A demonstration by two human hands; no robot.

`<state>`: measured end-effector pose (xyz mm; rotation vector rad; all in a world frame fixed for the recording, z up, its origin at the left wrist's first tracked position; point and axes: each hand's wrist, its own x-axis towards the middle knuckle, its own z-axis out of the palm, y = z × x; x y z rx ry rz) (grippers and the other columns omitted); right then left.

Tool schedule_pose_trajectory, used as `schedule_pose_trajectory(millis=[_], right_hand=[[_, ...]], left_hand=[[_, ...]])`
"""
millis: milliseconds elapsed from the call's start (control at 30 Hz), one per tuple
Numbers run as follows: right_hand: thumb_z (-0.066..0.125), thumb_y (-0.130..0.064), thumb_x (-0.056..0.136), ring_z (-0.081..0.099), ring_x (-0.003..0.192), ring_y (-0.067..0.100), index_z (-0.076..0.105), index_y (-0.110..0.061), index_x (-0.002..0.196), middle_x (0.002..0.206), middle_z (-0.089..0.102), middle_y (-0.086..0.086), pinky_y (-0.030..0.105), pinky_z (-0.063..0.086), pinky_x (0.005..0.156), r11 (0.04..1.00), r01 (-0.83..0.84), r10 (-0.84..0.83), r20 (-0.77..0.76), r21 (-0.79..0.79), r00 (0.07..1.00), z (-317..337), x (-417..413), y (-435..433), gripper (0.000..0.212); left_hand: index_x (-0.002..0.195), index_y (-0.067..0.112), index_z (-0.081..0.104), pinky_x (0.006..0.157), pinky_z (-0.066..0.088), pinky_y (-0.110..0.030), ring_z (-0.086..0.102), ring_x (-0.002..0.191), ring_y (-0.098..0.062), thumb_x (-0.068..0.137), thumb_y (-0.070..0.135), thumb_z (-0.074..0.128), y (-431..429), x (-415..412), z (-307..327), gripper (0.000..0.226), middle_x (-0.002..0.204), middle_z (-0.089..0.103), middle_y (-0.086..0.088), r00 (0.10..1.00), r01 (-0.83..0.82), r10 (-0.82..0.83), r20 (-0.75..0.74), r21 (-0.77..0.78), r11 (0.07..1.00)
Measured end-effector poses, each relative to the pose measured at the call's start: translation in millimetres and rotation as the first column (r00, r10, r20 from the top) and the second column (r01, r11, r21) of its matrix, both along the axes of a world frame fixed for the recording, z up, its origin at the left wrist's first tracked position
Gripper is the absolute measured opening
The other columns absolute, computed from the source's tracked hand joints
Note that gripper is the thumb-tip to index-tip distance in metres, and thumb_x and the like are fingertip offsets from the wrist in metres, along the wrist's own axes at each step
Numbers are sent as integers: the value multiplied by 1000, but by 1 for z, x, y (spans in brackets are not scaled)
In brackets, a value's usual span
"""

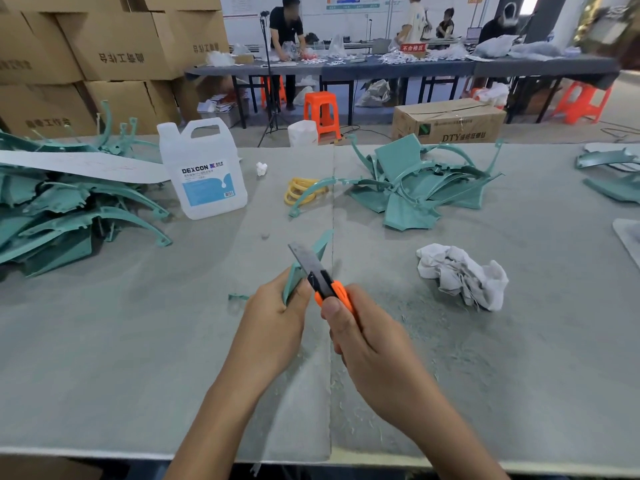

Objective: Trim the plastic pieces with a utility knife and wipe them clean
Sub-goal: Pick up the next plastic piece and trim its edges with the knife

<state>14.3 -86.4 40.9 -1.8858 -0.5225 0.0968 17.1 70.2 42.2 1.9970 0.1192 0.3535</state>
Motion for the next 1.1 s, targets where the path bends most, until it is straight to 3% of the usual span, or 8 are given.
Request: schedule_pose_trajectory(millis=[200, 367, 533, 667, 800, 867, 967, 1100], right_hand=[[30, -75, 93, 46, 55, 13, 44, -29, 90, 75, 55, 7, 41, 39, 54, 997, -36, 38, 29, -72, 999, 2, 6, 1, 48], [30, -75, 94, 49, 60, 16, 45, -27, 93, 78, 57, 7, 40, 41, 57, 990, -61, 73, 93, -130, 993, 8, 21, 9, 50], [35, -70, 95, 45, 58, 11, 42, -25, 88, 74, 52, 8, 40, 40, 58, 991, -96, 106, 109, -89, 988, 9, 35, 23, 46], [38, -69, 93, 46, 60, 18, 44, -23, 88, 64, 49, -3, 47, 44, 60, 999, 14, -16, 51, 41, 999, -3, 56, 23, 46], [37, -58, 103, 54, 65, 26, 40, -27, 82, 68, 55, 1, 41, 38, 57, 962, 166, -153, 74, -217, 985, -18, 91, 10, 37], [36, -55, 105, 54, 67, 26, 40, -25, 82, 69, 55, 0, 42, 40, 60, 943, 248, -239, 69, -221, 969, -18, 100, 5, 37], [35, -62, 100, 53, 65, 25, 43, -24, 86, 68, 55, 2, 51, 48, 65, 970, 235, -228, 103, -56, 968, 1, 82, 9, 41], [32, -70, 94, 48, 55, 11, 42, -32, 88, 69, 56, -1, 39, 42, 55, 999, 31, -26, 222, -18, 975, 26, 33, 20, 40]], left_hand=[[60, 34, 52, 46, 29, -15, 33, 47, -5, 102, 38, 52, 3, -3, -2, 41, 50, 40, 15, 999, -23, 23, -24, -8, 1000], [87, 5, 56, 63, 36, -36, 39, 64, -14, 88, 62, 51, 10, -2, 0, 57, 71, 50, -6, 999, -14, 10, -50, -92, 996], [78, 21, 64, 59, 33, -34, 35, 61, -14, 88, 62, 51, 16, -4, 9, 44, 63, 51, 5, 999, 1, -5, -33, -123, 992], [96, 35, 72, 70, 47, -34, 60, 75, -13, 87, 52, 57, 22, -9, 12, 24, 86, 74, 2, 999, -18, 26, 30, -228, 973], [101, 47, 75, 82, 55, -24, 70, 102, -7, 93, 39, 66, 28, -19, 21, 15, 109, 76, 10, 992, 57, -7, 128, -394, 917], [105, 47, 75, 87, 55, -27, 70, 108, -10, 95, 35, 64, 25, -21, 27, 19, 114, 75, 9, 987, 83, -15, 160, -431, 899], [102, 43, 77, 86, 50, -33, 71, 104, -9, 96, 30, 58, 20, -17, 27, 23, 111, 76, 10, 988, 29, 41, 147, -446, 895], [94, 38, 76, 66, 47, -23, 67, 78, -3, 101, 28, 57, 13, -12, 26, 23, 92, 77, 11, 989, -26, 74, 126, -350, 936]])
